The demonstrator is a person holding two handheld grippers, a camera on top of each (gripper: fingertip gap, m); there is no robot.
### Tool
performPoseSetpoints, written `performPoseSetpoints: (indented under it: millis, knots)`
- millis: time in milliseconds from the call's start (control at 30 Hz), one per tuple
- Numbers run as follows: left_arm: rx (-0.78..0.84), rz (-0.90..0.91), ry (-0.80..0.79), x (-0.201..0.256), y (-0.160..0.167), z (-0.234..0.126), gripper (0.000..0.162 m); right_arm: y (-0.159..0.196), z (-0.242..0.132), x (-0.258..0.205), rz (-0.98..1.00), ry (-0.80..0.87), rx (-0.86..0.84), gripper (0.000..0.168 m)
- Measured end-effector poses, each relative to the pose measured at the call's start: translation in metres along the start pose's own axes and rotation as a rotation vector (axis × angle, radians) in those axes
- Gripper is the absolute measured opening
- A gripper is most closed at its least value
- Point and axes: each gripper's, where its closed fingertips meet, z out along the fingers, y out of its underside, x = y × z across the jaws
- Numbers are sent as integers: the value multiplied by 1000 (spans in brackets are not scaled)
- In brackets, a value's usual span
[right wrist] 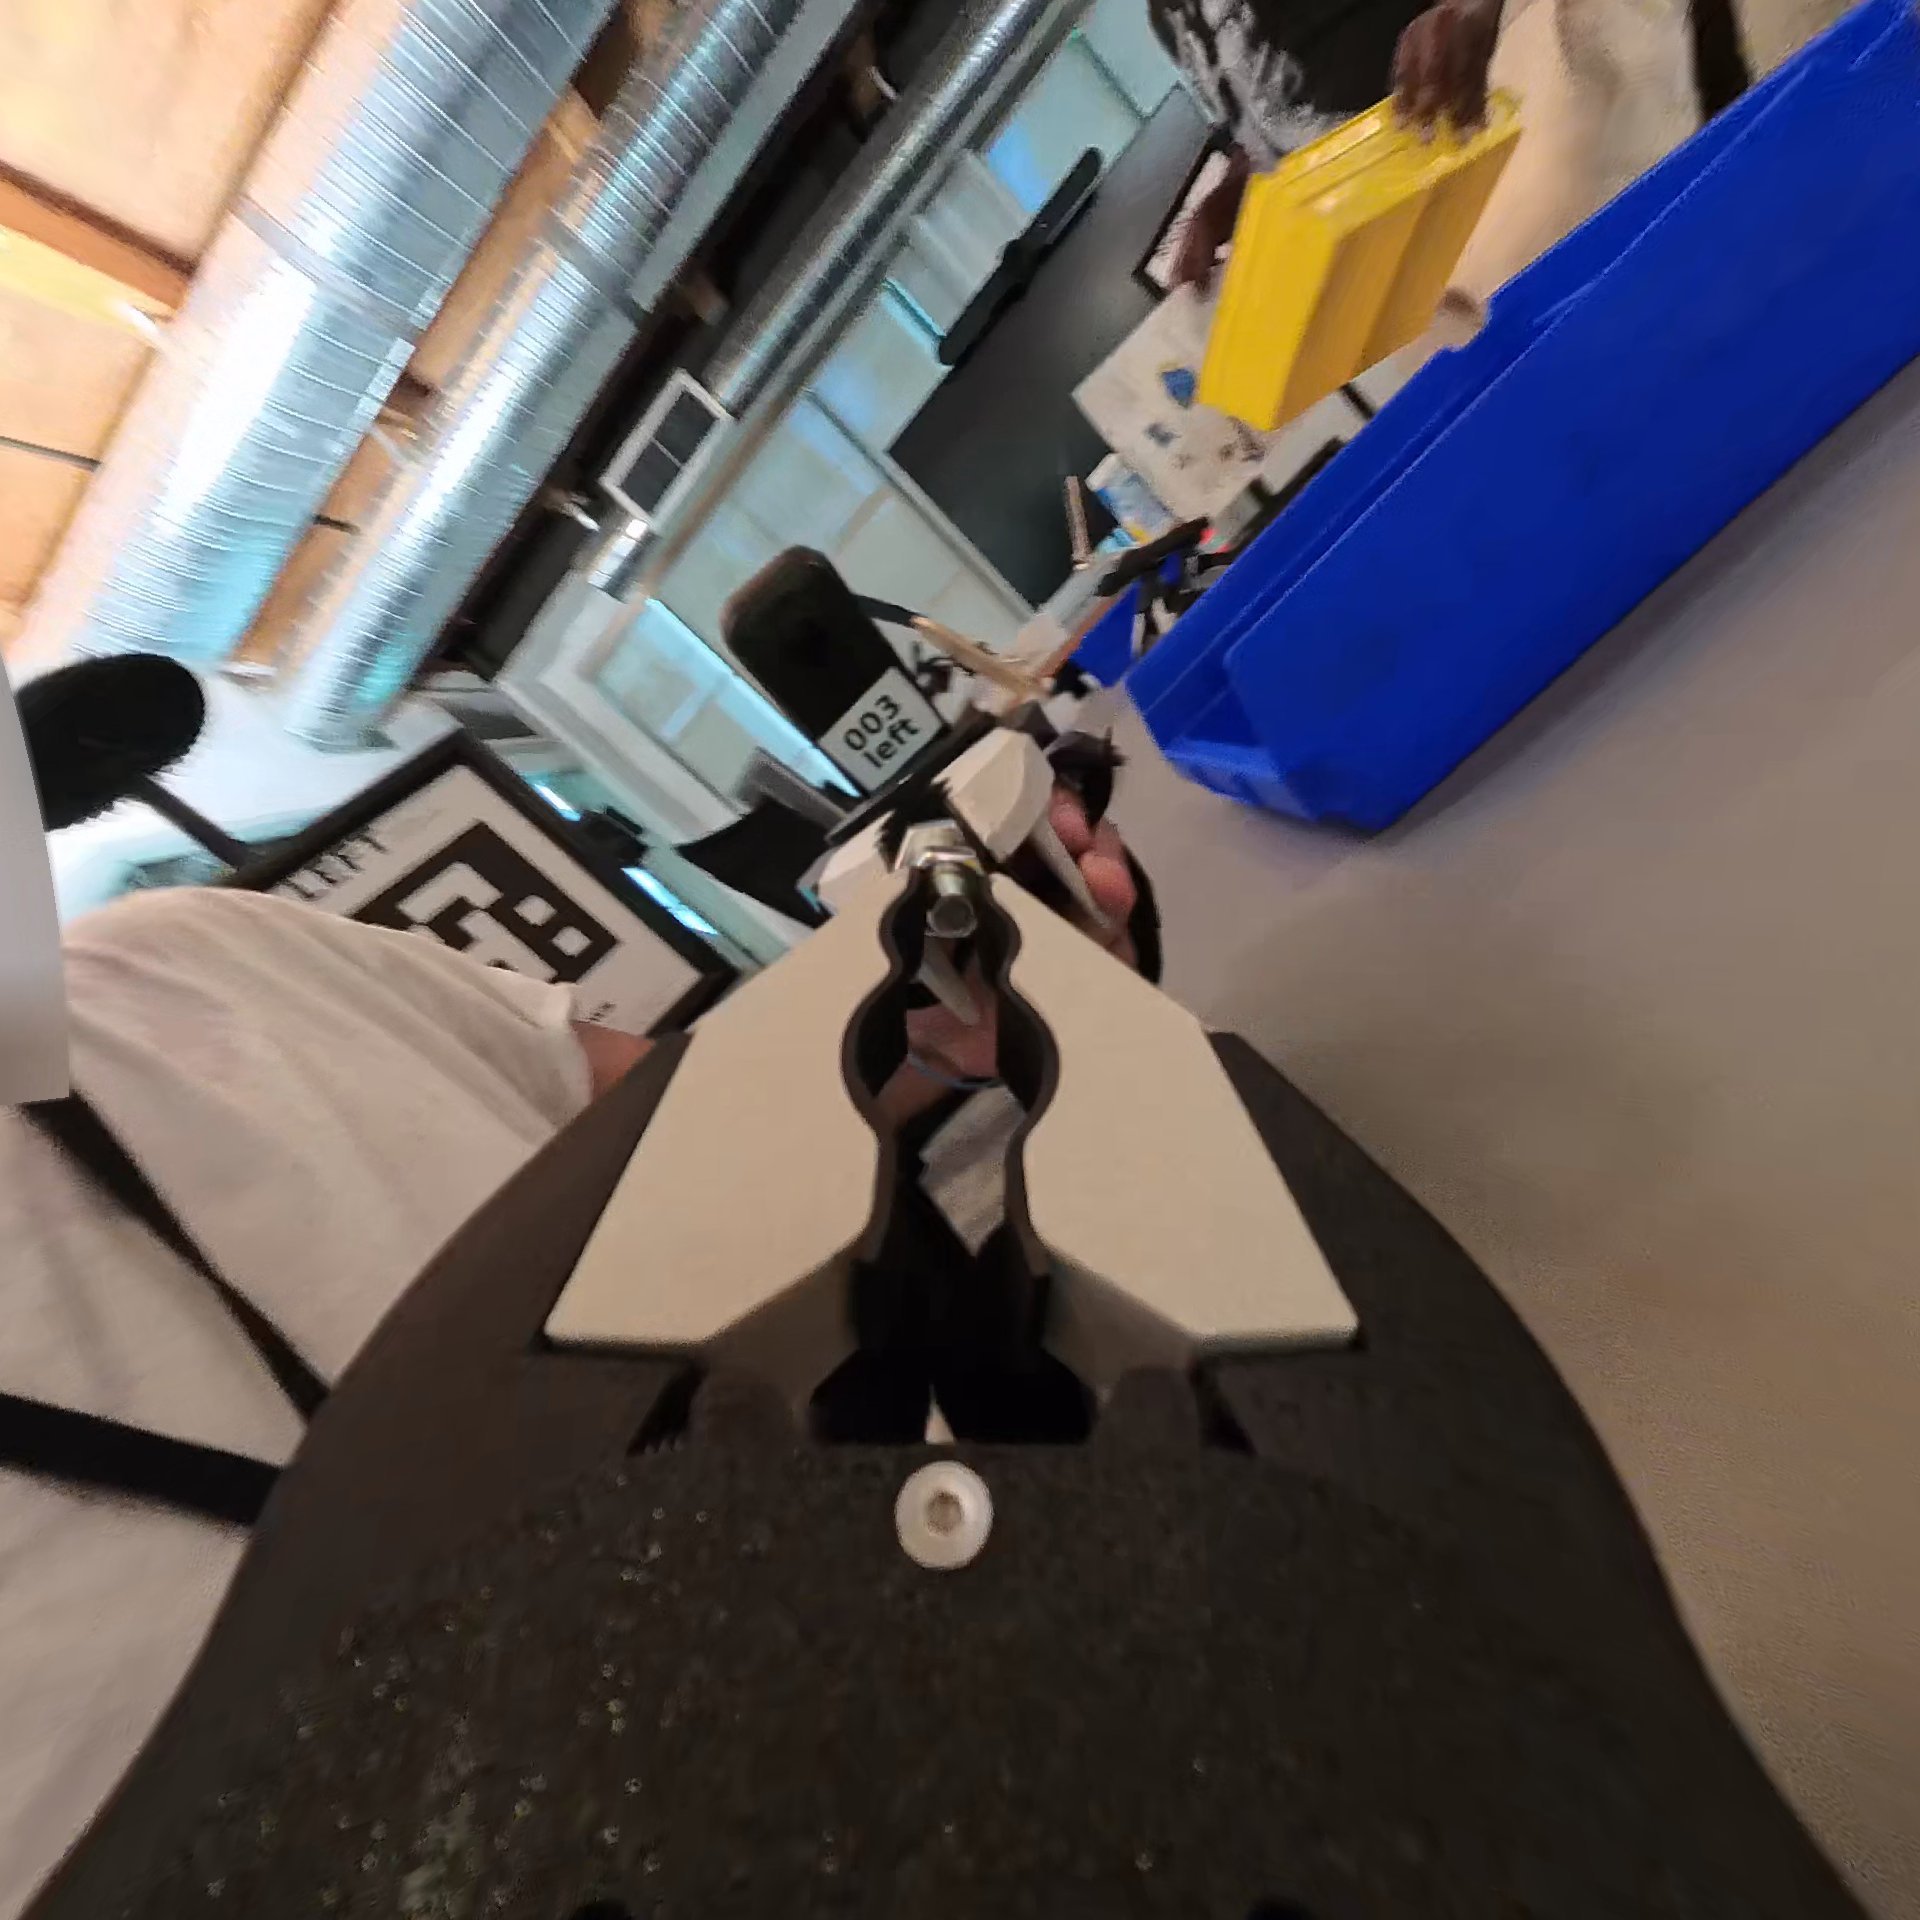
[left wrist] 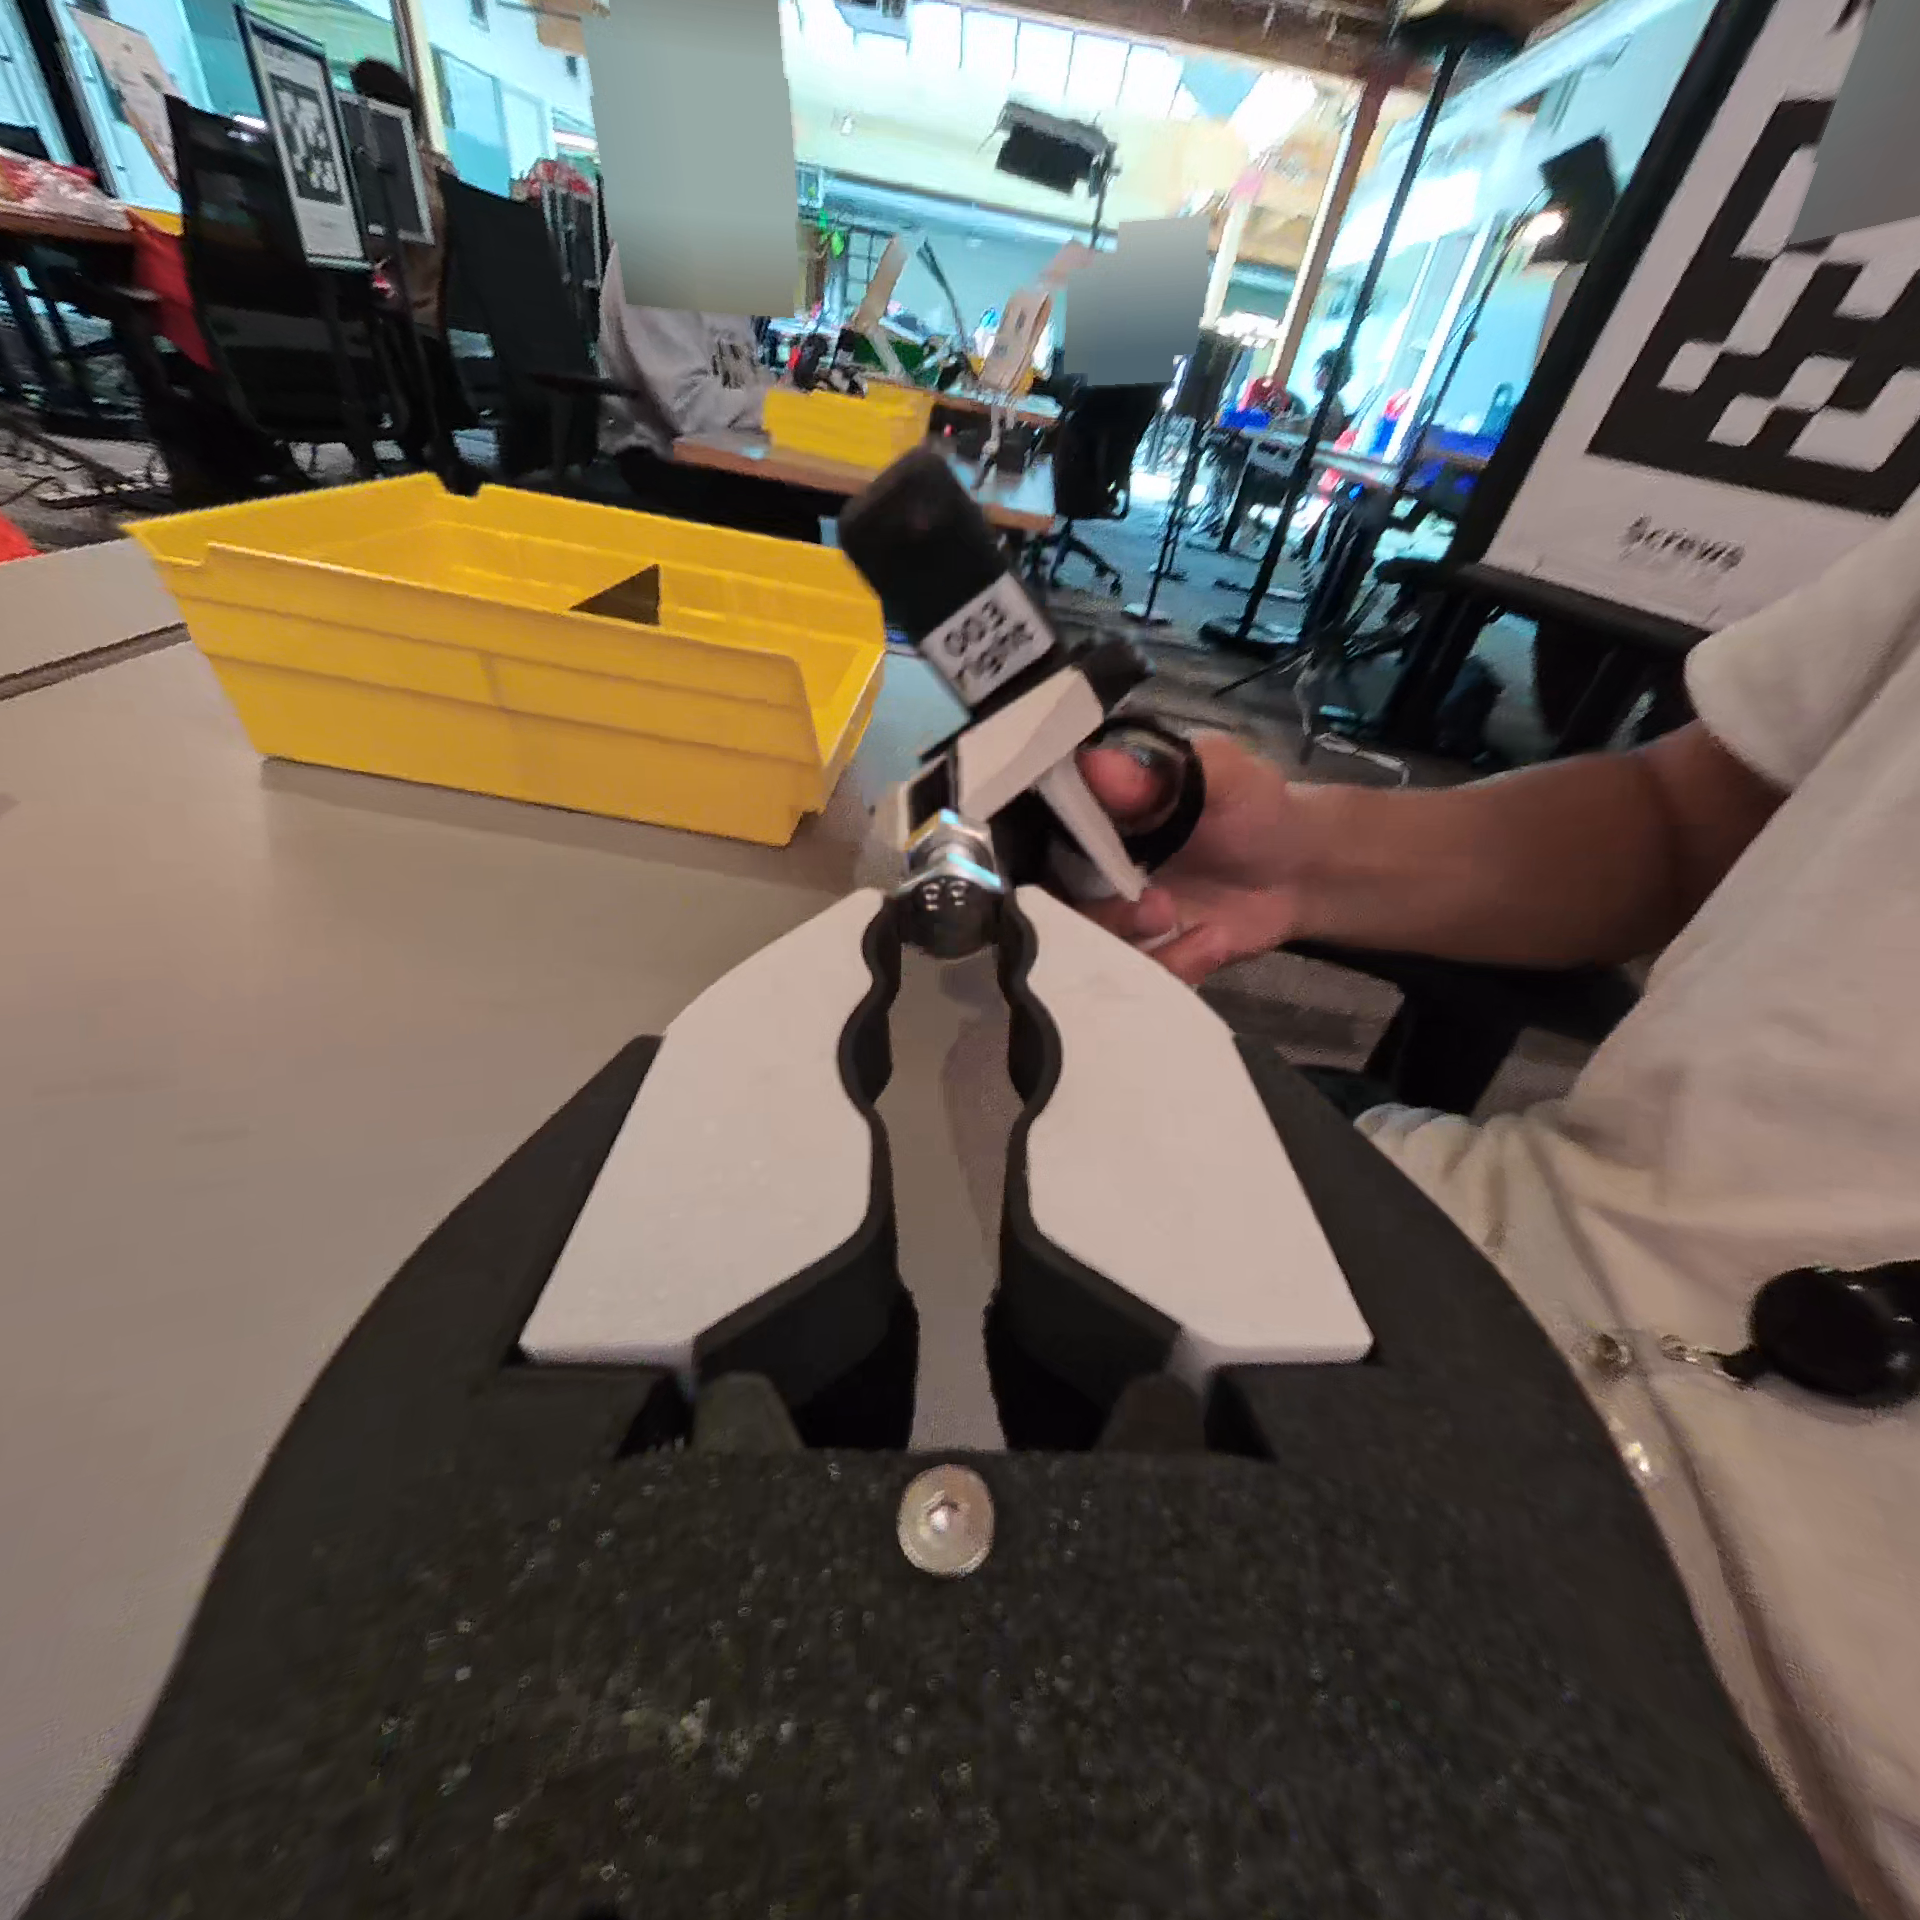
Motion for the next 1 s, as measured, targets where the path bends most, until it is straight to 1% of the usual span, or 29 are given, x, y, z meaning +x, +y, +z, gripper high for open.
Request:
performPoseSetpoints:
  millis: [67, 167, 300, 400, 467, 600, 733, 867, 1000]
  knots:
    - [-8, 12, 6, 1, 1, -1, 17, 3, 0, 0, 50, -38, 4, 8]
    - [-11, 66, -14, 3, 1, -1, 17, 3, 0, -2, 58, -53, -1, 8]
    - [10, 122, -44, 3, -2, -2, 18, -2, 1, -2, 156, -101, 60, 7]
    - [11, 135, -58, 2, -2, -1, 26, -7, -1, 1, 251, -141, 123, 7]
    - [12, 134, -81, -1, -1, -1, 26, -6, -1, 3, 269, -141, 132, 7]
    - [11, 130, -95, -4, 0, 1, 28, -6, 1, 4, 271, -138, 139, 7]
    - [14, 127, -86, -4, 0, 0, 19, -3, 3, 5, 249, -118, 123, 7]
    - [20, 71, -52, -4, 0, -2, 18, -1, 5, 6, 205, -90, 104, 7]
    - [20, 63, -51, -5, 0, -1, 18, -2, 4, 6, 187, -79, 101, 7]
